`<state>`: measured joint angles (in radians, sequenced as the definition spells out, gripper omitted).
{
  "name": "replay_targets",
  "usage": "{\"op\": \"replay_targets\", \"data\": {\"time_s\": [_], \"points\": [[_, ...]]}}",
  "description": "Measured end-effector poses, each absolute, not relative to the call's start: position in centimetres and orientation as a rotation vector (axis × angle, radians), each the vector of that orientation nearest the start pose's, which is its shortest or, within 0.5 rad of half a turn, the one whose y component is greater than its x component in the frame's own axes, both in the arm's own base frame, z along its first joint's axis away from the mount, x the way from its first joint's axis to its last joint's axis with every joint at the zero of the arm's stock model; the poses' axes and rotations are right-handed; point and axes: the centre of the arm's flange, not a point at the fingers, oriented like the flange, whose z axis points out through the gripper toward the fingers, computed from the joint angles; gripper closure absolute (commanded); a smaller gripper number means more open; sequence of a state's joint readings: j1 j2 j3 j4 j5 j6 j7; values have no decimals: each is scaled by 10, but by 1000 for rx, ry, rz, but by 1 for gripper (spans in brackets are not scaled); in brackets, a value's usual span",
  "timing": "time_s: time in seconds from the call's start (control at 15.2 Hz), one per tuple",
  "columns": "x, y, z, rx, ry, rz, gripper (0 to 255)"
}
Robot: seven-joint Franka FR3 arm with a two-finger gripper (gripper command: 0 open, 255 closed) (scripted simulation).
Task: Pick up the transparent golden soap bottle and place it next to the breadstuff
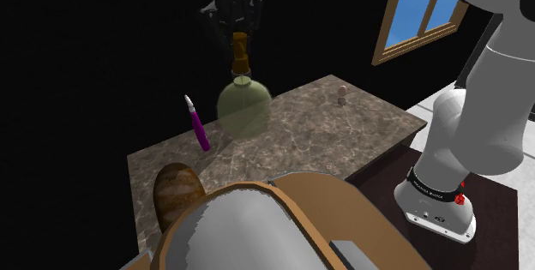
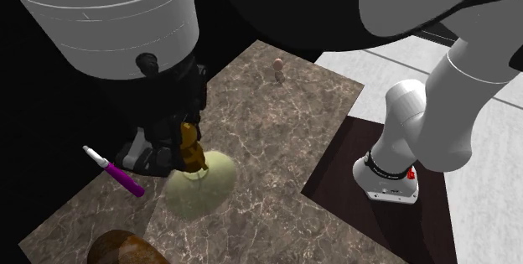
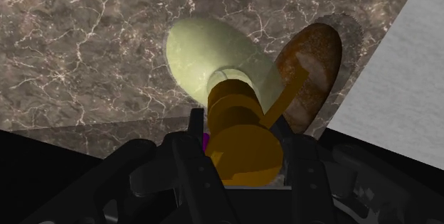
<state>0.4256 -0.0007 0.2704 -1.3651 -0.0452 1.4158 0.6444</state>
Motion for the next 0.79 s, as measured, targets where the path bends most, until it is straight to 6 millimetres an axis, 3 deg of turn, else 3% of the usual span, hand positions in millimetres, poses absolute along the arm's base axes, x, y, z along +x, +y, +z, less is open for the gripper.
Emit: {"op": "replay_targets", "data": {"time_s": [0.79], "points": [[413, 339, 642, -3142, -68, -107, 255]]}}
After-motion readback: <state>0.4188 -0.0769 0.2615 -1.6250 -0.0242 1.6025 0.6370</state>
